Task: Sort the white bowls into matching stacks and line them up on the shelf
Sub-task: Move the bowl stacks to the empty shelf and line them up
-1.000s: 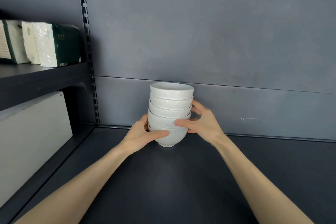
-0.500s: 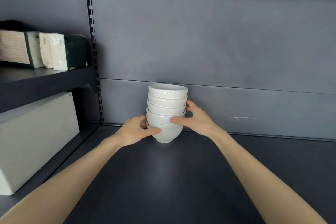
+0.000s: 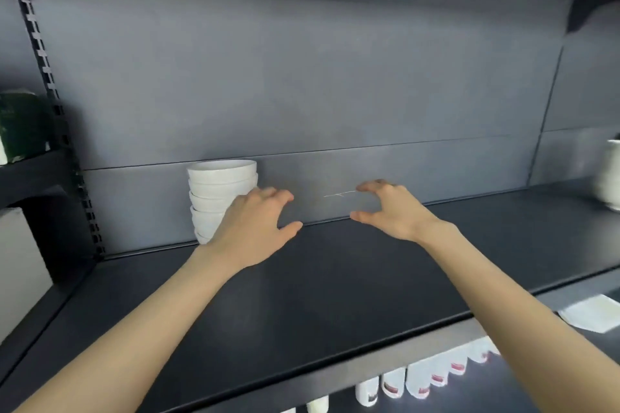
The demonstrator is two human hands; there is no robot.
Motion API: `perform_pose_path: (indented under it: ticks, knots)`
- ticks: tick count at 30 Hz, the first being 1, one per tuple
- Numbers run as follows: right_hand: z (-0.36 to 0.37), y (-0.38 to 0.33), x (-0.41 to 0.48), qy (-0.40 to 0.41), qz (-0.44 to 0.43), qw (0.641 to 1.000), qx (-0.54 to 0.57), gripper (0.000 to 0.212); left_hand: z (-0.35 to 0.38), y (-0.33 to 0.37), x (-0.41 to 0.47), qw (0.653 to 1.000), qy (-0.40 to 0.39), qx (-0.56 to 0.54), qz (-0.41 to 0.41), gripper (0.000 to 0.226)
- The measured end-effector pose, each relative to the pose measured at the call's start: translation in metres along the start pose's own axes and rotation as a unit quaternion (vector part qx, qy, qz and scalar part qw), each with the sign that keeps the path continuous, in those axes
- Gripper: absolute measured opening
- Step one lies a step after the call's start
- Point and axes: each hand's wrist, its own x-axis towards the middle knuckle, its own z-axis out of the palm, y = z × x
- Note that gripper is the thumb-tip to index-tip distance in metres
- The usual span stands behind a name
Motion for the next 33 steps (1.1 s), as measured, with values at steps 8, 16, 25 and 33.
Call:
perform_pose_path:
  ticks: [8,16,25,33]
  knots:
    - [-0.109,0.076,-0.099,0.118,0.101,0.978,-0.137,0.062,0.000,0.130,0.049,0.985,0.058,-0.023,0.161,0.061]
    - [-0.177,0.171,-0.172,0.148,0.176,0.956,-0.184,0.061,0.029,0.259,0.070,0.973,0.053,-0.019,0.222,0.067]
    - [-0.267,0.305,-0.211,0.155,0.181,0.944,-0.227,0.060,0.067,0.424,0.116,0.969,0.064,-0.043,0.233,0.066]
    - [-0.312,0.419,-0.197,0.156,0.169,0.948,-0.219,0.062,0.109,0.516,0.175,0.967,0.066,-0.037,0.242,0.066]
